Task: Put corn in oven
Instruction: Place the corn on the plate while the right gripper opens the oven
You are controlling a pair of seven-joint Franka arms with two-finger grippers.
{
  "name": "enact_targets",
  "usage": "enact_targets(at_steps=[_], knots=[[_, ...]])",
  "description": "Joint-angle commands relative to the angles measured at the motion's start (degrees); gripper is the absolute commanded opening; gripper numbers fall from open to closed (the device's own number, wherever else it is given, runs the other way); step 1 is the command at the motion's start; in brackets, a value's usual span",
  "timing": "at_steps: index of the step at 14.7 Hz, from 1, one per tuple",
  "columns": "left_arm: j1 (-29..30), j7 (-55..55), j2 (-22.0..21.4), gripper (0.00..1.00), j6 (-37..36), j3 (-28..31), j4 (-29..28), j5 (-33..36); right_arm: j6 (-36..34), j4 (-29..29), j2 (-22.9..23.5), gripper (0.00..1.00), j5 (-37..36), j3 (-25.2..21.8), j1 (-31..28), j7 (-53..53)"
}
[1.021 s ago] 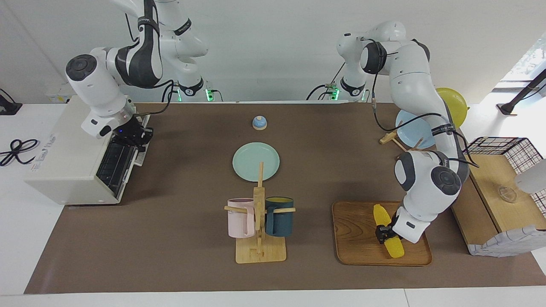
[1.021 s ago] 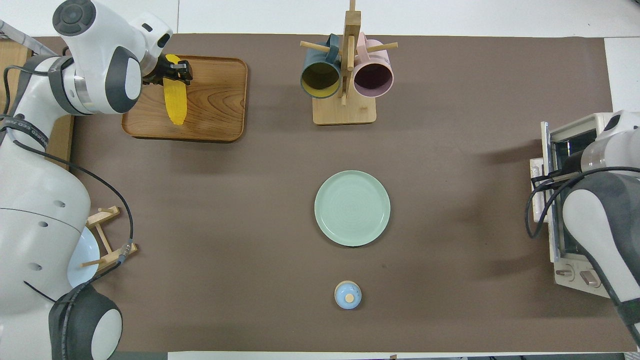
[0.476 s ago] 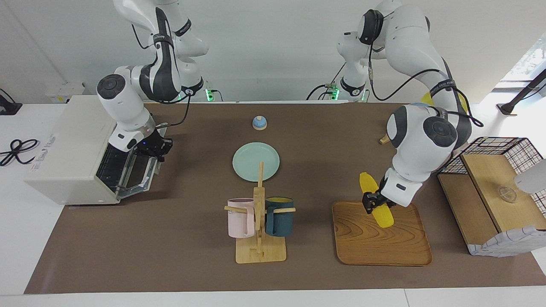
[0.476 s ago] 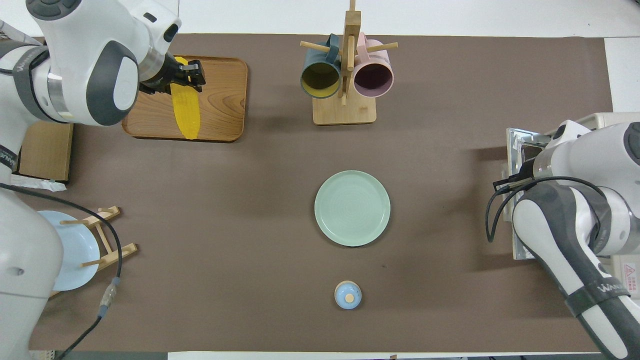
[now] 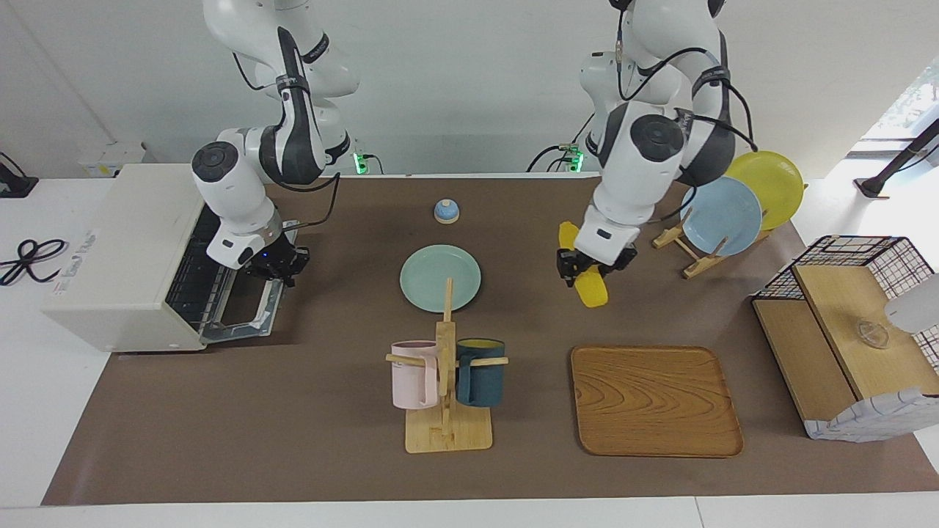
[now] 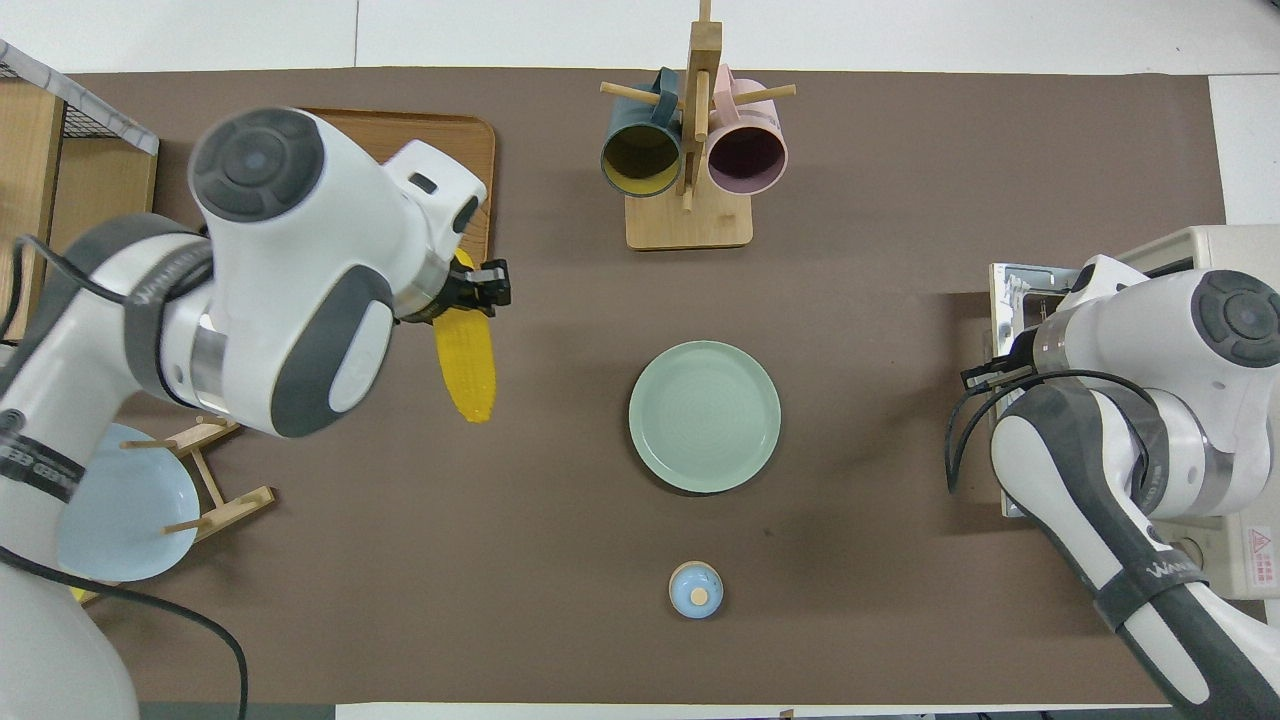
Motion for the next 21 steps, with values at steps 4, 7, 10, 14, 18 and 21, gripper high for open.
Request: enact_targets(at_steps=[4, 7, 10, 14, 18, 21], knots=[[-11.96, -6.37, -6.08, 0.00, 17.96, 0.96, -17.42, -0.20, 4.14, -4.16, 0.79, 0.00, -2.15, -1.38, -2.22, -0.75], [-16.36, -10.23, -2.39, 0.00, 24.99, 0.96, -17.25, -0.11, 4.23, -4.25, 1.14, 0.00, -1.97, -1.29, -0.28, 1.53], [-19.80, -11.20, 1.39, 0.00, 29.75, 1.04, -16.90, -0.11, 4.23, -4.34, 1.14, 0.00, -1.88, -1.29, 1.57, 3.12], [-23.23, -14.10, 9.03, 0.00, 33.37, 1.22, -11.39, -0.11, 4.32, -4.86, 1.05, 0.00, -1.88, -1.29, 1.30, 3.21], [-23.67, -14.28, 11.33, 0.00, 34.77, 1.22, -8.73, 0.06, 3.96, -4.25, 1.14, 0.00, 0.47, -1.29, 1.83, 3.65], [-23.76, -13.94, 11.42, 0.00, 36.18, 1.22, -9.25, 0.24, 3.70, -4.07, 1.14, 0.00, 3.48, -1.20, 4.72, 5.57]])
